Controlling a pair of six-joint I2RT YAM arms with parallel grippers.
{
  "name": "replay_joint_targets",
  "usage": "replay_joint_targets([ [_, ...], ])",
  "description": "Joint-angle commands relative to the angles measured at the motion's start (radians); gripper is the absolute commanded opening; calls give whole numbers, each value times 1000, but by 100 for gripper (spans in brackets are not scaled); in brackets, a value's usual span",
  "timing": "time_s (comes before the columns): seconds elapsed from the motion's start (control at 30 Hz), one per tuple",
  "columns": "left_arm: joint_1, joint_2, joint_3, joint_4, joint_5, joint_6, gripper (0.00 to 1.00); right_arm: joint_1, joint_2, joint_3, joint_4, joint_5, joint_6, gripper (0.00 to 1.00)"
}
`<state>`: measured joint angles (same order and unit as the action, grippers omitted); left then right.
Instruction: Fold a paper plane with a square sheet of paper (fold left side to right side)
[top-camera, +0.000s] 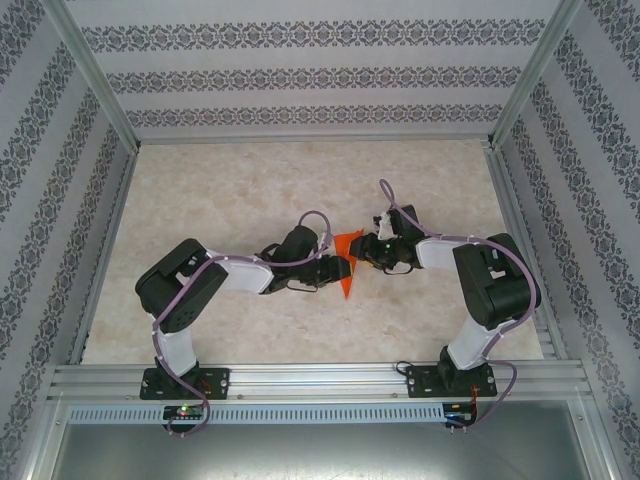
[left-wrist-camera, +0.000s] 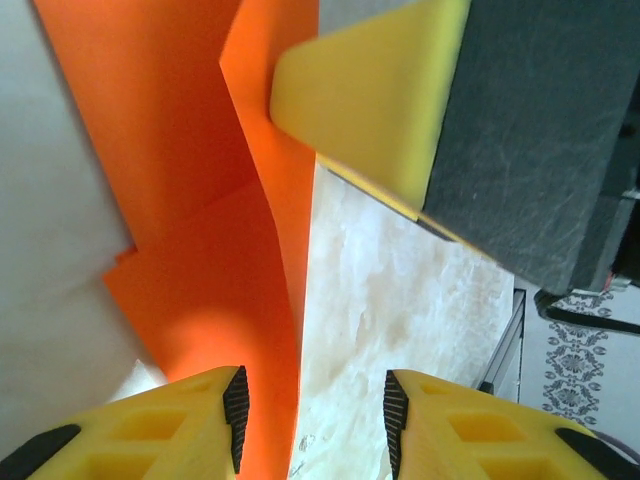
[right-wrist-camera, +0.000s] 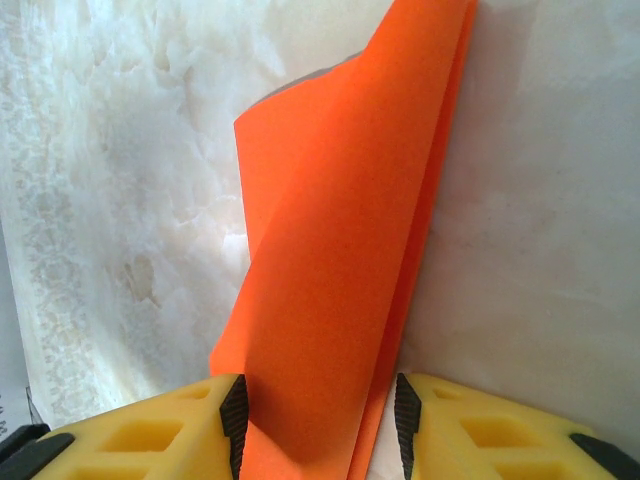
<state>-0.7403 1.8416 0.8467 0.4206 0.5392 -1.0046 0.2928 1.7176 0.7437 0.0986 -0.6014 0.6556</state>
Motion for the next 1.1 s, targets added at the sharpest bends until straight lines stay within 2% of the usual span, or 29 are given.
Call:
replay_joint_targets([
  [0.0, -16, 14, 22, -31, -16, -18, 43, 13, 49, -7, -37, 47, -29, 46],
  [0.27, -30, 68, 58, -18, -1, -28, 42, 13, 48, -6, -37, 45, -30, 46],
  [0.43, -30, 86, 80, -37, -6, -15, 37, 13, 48, -7, -39, 43, -30, 46],
  [1.07, -31, 121, 122, -73, -26, 28, 7, 14, 42, -7, -55, 41, -38, 46],
])
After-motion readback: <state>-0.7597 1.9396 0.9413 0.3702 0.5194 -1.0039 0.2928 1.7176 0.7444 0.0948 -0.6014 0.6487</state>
